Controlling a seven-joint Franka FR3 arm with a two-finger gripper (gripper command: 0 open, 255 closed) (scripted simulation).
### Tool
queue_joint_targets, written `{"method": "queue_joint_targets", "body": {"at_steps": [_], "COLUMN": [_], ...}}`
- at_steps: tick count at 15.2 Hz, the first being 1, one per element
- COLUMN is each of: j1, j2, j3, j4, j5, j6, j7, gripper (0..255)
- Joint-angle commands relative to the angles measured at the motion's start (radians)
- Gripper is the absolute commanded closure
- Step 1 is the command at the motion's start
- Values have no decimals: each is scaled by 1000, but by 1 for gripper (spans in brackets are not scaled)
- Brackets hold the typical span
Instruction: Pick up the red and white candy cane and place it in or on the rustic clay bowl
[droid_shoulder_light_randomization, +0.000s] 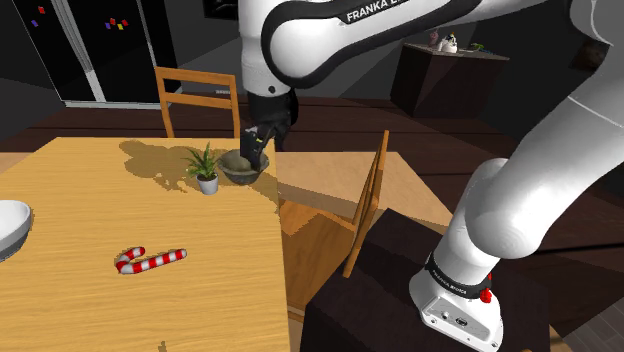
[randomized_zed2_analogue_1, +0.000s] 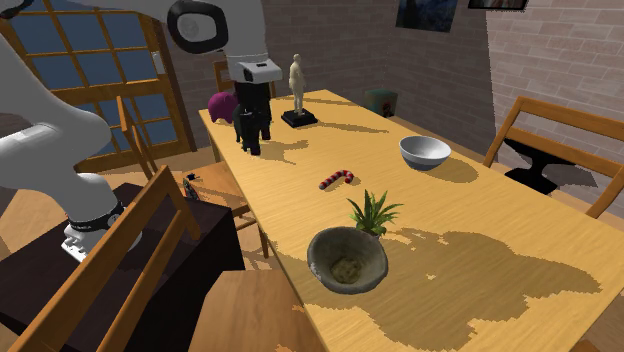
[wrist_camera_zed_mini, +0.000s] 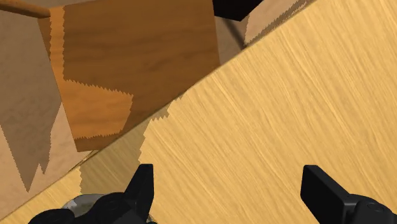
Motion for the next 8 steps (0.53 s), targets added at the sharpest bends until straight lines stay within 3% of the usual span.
{"method": "queue_joint_targets", "body": {"at_steps": [1,8], "j1": [7,45], "j2": [69,335], "j3": [33,105], "j4": [37,229], "j5": [-27,-181], "j6": [33,83], "j7": [44,195], "gripper": [0,0]}}
